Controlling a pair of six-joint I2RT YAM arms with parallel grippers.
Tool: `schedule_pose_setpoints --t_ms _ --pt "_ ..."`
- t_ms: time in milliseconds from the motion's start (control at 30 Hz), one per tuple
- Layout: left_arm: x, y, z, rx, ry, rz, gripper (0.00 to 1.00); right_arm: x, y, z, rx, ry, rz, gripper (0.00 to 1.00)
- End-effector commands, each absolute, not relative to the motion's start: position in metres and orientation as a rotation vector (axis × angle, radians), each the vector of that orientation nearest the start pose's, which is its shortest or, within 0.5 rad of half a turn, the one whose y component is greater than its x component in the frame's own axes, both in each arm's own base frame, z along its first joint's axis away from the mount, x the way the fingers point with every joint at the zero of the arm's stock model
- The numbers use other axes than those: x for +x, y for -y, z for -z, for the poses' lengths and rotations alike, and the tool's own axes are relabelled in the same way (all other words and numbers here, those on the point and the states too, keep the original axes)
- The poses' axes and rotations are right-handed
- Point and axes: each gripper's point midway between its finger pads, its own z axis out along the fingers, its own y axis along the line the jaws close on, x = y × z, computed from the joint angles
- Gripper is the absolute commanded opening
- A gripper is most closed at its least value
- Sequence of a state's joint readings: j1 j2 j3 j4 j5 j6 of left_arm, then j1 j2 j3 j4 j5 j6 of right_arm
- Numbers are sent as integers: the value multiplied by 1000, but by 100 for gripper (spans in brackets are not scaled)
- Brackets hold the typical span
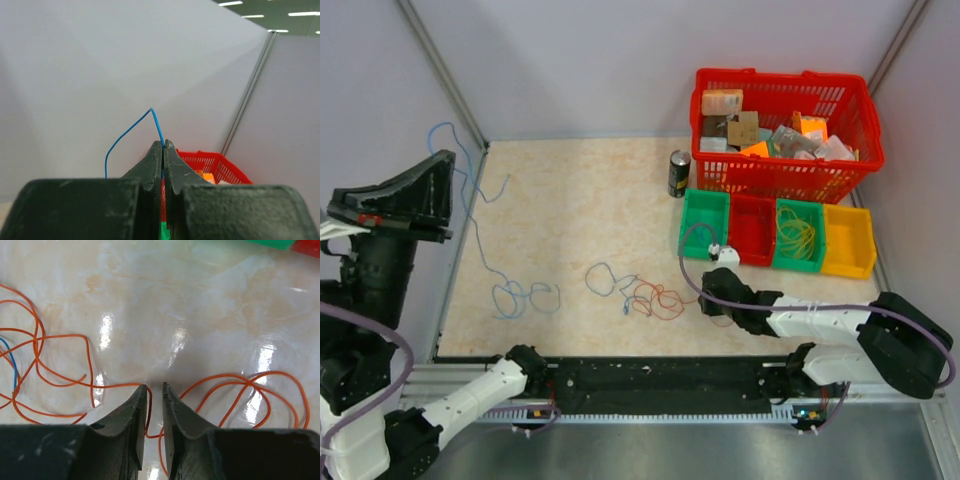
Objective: Untangle the cables
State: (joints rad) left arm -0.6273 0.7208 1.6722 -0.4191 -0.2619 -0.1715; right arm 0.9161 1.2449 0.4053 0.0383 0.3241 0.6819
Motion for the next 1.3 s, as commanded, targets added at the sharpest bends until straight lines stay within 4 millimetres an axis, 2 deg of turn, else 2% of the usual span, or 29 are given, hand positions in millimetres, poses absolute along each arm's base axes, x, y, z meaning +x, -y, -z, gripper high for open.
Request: schedule_pose_setpoints --t_ms 0,67,167,267,333,400,500,567,633,733,833,967,1133,1267 --pt "120 45 -661 -24 -921 648 0 198 -191 -14 -156 -2375 -287 19" --pt "126 58 -663 9 -931 679 0 200 -195 -22 -177 -2357 -311 20" --pt "146 72 -651 7 -999 674 0 203 -202 -37 -213 -2323 -350 23" --pt "169 89 -624 -5 -1099 689 0 205 -215 -58 -283 -2283 -415 31" --pt "183 105 -601 -3 -1166 725 0 205 -229 -78 -347 -2242 -488 43" --pt "196 127 -572 -8 -1251 796 0 205 -247 -108 -408 -2174 -596 62" --pt "208 162 -528 18 -1367 925 0 201 -278 -166 -509 -2041 -784 76" --pt "215 182 -494 24 -1463 991 0 196 -298 -210 -574 -1935 -909 81" --pt "218 203 -455 45 -1580 1057 0 190 -310 -241 -637 -1850 -989 83" --pt "204 231 -413 193 -1685 1165 0 189 -312 -273 -696 -1757 -991 87" --pt "181 250 -395 381 -1622 1299 0 190 -311 -290 -732 -1701 -1003 90" --pt "162 261 -378 485 -1571 1422 0 188 -308 -303 -756 -1660 -1042 90" --pt "160 267 -355 521 -1665 1443 0 183 -299 -317 -824 -1586 -1101 92" --pt "155 269 -356 566 -1652 1462 0 179 -301 -312 -938 -1550 -1081 92"
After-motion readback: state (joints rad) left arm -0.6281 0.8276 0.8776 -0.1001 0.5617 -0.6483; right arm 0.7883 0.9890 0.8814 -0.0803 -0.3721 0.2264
